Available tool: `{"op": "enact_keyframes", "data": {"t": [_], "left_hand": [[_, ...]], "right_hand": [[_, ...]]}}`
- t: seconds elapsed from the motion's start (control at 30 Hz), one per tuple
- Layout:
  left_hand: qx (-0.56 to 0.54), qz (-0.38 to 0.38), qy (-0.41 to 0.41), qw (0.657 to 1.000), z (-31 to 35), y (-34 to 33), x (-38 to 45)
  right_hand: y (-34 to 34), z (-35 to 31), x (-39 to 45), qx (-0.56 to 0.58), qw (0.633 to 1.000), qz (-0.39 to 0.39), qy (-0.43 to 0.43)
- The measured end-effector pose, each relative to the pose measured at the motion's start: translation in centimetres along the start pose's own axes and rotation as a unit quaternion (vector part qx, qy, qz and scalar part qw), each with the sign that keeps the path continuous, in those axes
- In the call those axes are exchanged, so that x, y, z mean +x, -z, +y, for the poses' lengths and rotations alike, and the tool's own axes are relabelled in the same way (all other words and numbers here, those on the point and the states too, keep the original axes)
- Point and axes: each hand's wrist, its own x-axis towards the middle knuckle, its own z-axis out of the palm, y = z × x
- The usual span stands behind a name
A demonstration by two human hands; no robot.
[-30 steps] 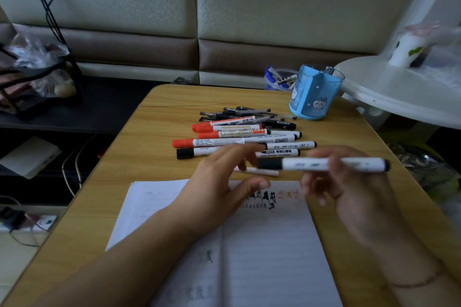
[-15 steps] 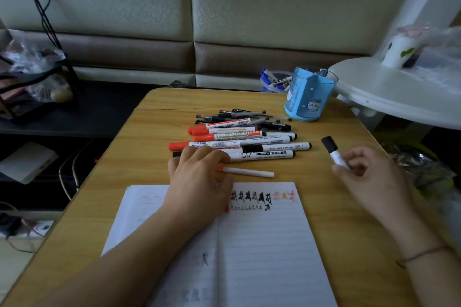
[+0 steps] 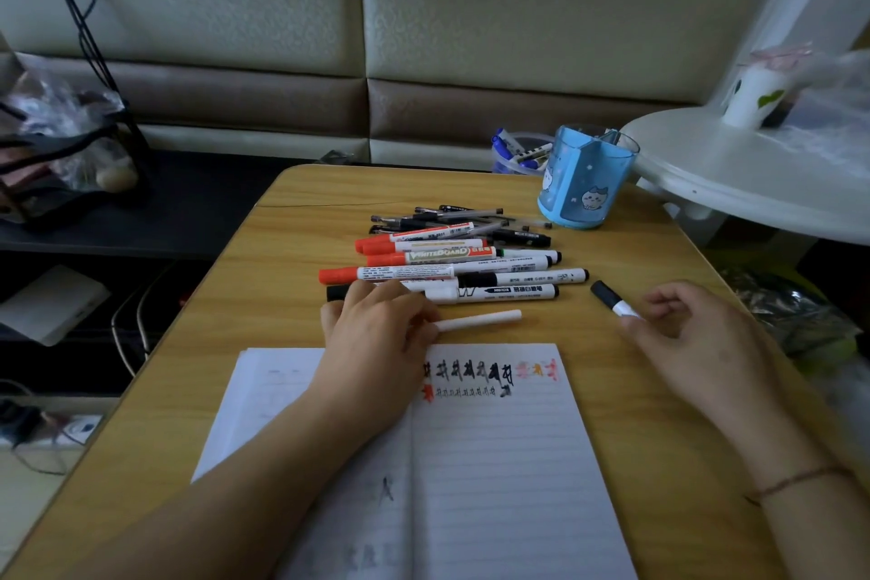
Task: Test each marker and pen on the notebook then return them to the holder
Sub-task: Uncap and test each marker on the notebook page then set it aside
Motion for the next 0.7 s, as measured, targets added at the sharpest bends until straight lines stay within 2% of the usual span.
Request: {"op": "enact_keyframes", "data": {"t": [0.07,0.13,0.17,0.23,0.3,0.33,0.43,0.5,0.63,0.7], "left_hand": [[-0.039,0.034,-0.035,0.998,-0.2,-0.1,0.1],[-0.103,0.057,-0.084,0.989,-0.2,0.1,0.2],[-0.135,0.061,-0.112,0.983,0.0,0.3,0.2],[-0.175,0.053,-0.169,0.969,0.8,0.9,0.0],[-0.191,0.019,-0.218,0.957,1.4,1.3,-0.2],[-0.191,-0.008,-0.235,0.953,1.6,1.4,-0.4],[-0.167,-0.073,-0.242,0.953,1.9,1.4,-0.8],[-0.150,-0.079,-0.239,0.956,2.1,1.3,-0.8],[-0.105,-0.108,-0.291,0.945,2.3,1.4,-0.7],[-0.109,-0.130,-0.305,0.937,2.2,1.5,-0.7]], "right_hand": [[0.2,0.0,-0.3,0.013,0.998,0.045,0.045],[0.7,-0.9,-1.1,0.076,0.985,0.062,0.142],[1.0,-1.6,-1.8,0.122,0.973,0.038,0.191],[1.1,-3.2,-3.4,0.232,0.938,-0.060,0.249],[0.6,-4.4,-4.7,0.353,0.890,-0.144,0.252],[0.2,-4.8,-5.1,0.405,0.866,-0.161,0.245],[-0.3,-5.4,-5.7,0.491,0.824,-0.150,0.240],[-0.3,-5.5,-5.9,0.503,0.818,-0.148,0.236],[-1.0,-5.9,-6.3,0.483,0.816,-0.240,0.208],[-1.3,-6.0,-6.4,0.469,0.820,-0.259,0.201]]}}
